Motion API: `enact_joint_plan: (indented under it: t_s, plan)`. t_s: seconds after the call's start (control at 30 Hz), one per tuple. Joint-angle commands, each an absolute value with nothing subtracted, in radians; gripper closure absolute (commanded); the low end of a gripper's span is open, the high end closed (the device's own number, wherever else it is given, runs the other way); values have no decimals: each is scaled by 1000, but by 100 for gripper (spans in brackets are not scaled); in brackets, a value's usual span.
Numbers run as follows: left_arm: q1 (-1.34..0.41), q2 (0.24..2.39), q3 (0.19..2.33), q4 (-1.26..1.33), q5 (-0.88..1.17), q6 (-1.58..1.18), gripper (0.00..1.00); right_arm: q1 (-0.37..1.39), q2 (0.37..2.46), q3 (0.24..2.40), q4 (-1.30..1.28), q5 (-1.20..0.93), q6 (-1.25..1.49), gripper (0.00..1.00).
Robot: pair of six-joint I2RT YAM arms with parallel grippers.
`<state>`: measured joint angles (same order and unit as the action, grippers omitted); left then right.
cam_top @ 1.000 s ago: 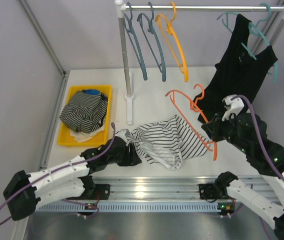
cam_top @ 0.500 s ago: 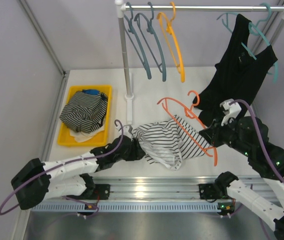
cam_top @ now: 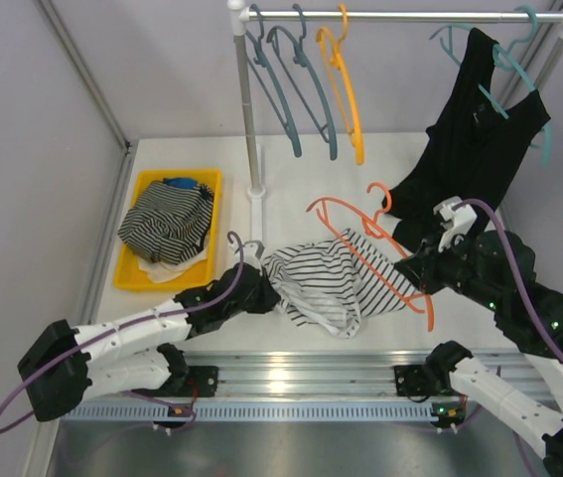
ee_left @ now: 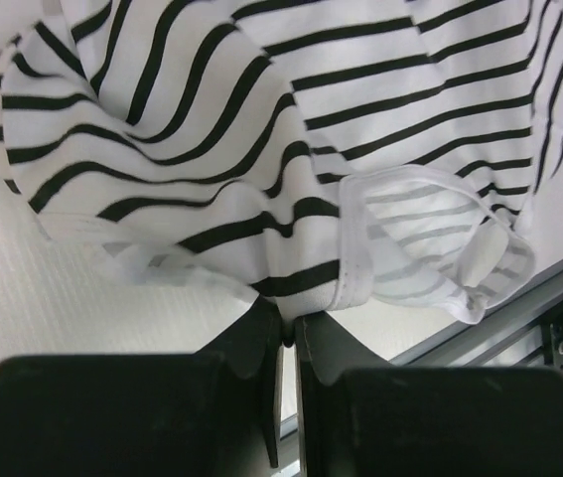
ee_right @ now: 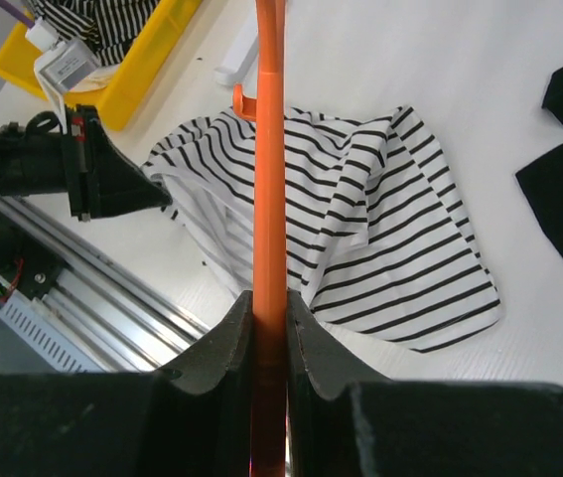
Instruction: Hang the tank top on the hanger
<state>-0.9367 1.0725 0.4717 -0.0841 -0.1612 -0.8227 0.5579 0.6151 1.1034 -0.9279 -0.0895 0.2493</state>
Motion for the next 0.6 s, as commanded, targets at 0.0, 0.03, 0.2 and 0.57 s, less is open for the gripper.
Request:
enact_joint_plan:
  t_s: [0.0, 0.03, 0.2, 0.57]
  plan:
    - [-927, 1003, 584, -199, -183, -764, 92, 545, 617, 1180, -923, -167, 218, 100]
    - [-905, 999, 621, -230, -170, -756, 94, 545, 618, 1186, -934, -179, 215, 100]
    - [-744, 997, 686, -367, 30, -695, 100, 545, 608, 1218, -1011, -251, 196, 100]
    - [-555, 1069, 808, -502, 288, -520, 100, 545, 554, 1171, -1106, -477, 196, 100]
